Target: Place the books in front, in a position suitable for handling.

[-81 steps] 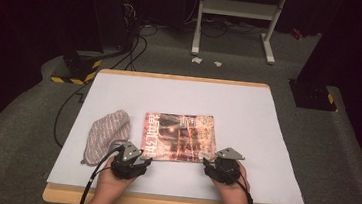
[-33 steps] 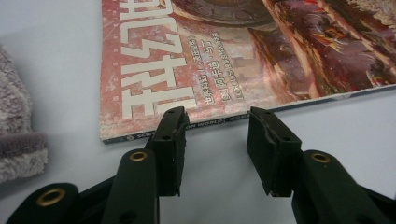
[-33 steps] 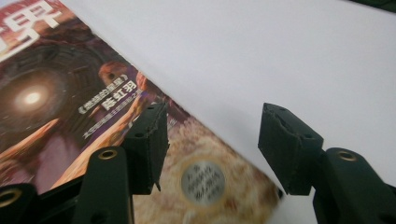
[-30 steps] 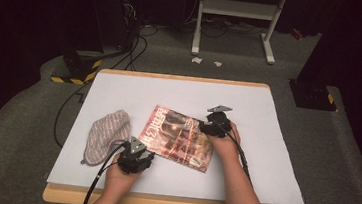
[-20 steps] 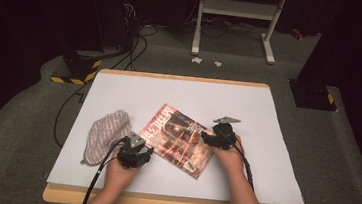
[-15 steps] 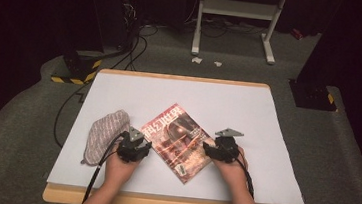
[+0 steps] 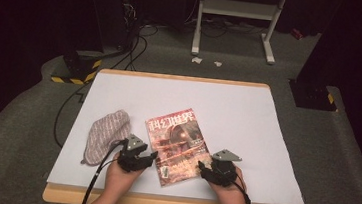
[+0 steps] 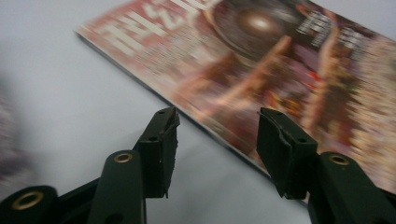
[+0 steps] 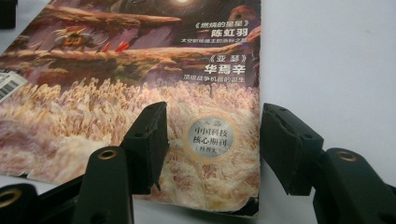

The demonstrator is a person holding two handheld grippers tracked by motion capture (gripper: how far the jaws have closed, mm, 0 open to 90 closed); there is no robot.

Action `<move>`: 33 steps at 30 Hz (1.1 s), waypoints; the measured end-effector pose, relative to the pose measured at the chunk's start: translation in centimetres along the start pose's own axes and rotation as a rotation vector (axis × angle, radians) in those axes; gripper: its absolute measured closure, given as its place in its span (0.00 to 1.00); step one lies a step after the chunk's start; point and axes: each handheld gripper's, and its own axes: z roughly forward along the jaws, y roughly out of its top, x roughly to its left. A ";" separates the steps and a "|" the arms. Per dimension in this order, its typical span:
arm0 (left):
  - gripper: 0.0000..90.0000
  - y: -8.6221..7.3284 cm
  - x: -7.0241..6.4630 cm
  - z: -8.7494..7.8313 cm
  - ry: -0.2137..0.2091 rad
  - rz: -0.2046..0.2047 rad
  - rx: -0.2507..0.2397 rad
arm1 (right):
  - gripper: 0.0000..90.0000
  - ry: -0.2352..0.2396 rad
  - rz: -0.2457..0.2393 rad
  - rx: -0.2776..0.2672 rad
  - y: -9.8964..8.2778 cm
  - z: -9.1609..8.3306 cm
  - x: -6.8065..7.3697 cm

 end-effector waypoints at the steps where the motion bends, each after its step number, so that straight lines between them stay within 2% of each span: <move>1: 0.51 -0.2 -0.3 0.1 -0.007 0.004 0.015 | 0.47 0.010 0.005 0.005 0.0 -0.1 0.0; 2: 0.51 -0.3 -0.4 0.3 -0.010 0.007 0.018 | 0.47 0.021 0.009 0.008 -0.1 -0.1 0.0; 5: 0.51 -0.2 -0.1 0.4 -0.022 -0.022 0.020 | 0.47 0.011 0.005 0.006 -0.2 -0.1 0.5; 7: 0.51 -0.2 0.2 0.4 -0.030 -0.019 0.020 | 0.47 0.017 -0.002 0.008 -0.2 -0.2 1.0; 9: 0.50 -0.1 0.4 0.5 -0.013 -0.021 0.019 | 0.48 0.023 -0.020 0.003 -0.2 -0.1 1.8; 13: 0.51 0.2 1.6 0.6 -0.012 -0.020 0.027 | 0.51 -0.011 -0.065 -0.001 -0.1 -0.1 3.3; 18: 0.53 0.3 2.8 0.4 -0.017 -0.004 0.026 | 0.53 0.019 -0.096 -0.005 -0.2 -0.2 4.6; 22: 0.52 -0.6 2.5 -0.6 -0.013 0.011 0.011 | 0.54 0.033 -0.082 -0.019 -0.1 0.0 4.4; 25: 0.51 -1.0 2.1 -1.1 -0.025 0.015 0.013 | 0.52 0.016 -0.066 -0.042 0.3 0.1 4.0; 28: 0.50 -1.2 1.8 -1.1 -0.029 0.020 0.012 | 0.52 0.007 -0.061 -0.026 0.4 0.6 3.8; 30: 0.49 -1.2 1.9 -1.1 -0.033 0.015 0.019 | 0.53 0.029 -0.051 -0.024 0.4 0.8 3.8; 33: 0.48 -1.4 1.8 -1.2 -0.052 0.007 0.019 | 0.53 0.024 -0.068 -0.021 0.5 0.8 4.2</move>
